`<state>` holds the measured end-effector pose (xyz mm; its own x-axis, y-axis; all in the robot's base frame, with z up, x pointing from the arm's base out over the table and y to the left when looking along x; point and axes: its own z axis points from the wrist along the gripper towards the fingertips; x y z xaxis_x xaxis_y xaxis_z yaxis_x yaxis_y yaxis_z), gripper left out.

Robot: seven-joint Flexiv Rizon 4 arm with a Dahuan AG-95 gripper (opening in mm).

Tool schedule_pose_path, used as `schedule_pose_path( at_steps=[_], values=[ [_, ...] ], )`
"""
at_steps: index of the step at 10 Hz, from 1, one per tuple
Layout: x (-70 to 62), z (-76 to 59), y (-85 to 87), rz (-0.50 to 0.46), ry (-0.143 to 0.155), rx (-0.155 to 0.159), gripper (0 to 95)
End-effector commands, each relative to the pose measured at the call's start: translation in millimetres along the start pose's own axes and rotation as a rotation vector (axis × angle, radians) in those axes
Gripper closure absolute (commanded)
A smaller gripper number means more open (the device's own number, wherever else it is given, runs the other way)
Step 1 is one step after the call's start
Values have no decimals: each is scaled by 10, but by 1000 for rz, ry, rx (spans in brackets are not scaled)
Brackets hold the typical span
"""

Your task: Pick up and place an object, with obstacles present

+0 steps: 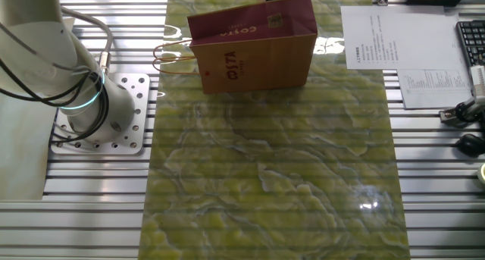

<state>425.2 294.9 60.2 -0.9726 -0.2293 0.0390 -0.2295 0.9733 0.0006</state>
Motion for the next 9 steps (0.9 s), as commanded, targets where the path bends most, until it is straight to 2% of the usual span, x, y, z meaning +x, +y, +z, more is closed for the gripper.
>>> schedule_pose_path(
  at_steps=[1, 4, 5, 9],
  values=[
    [10, 19, -9, -1, -5, 6, 950],
    [-5, 114, 8, 5, -13, 6, 950],
    [-8, 145, 12, 5, -15, 9, 760],
    [-13, 185, 21, -2, -35, 18, 760]
  ],
)
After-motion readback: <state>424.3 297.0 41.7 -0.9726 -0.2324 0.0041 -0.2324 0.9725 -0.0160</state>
